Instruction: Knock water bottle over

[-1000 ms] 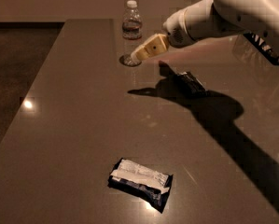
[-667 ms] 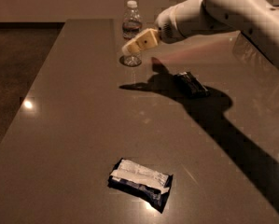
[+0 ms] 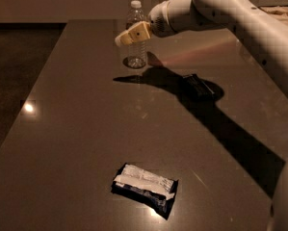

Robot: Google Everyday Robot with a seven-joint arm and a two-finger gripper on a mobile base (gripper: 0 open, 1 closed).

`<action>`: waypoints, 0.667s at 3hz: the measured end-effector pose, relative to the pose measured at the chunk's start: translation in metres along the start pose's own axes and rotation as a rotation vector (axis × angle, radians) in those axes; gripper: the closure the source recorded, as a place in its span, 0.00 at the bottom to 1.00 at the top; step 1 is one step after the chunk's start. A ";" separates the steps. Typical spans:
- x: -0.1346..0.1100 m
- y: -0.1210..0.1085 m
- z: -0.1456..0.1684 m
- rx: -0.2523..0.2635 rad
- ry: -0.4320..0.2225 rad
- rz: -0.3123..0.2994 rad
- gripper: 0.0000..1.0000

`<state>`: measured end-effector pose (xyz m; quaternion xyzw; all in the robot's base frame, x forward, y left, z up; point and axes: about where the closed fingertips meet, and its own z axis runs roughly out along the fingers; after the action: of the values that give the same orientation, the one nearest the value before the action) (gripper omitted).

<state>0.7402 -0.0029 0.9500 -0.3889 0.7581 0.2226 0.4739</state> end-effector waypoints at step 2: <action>-0.010 -0.002 0.020 0.010 -0.049 0.029 0.42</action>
Offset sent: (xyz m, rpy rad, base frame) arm 0.0168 0.0213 0.0045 0.0876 -0.0262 -0.0312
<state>0.7553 0.0140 0.9496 -0.3702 0.7529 0.2350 0.4908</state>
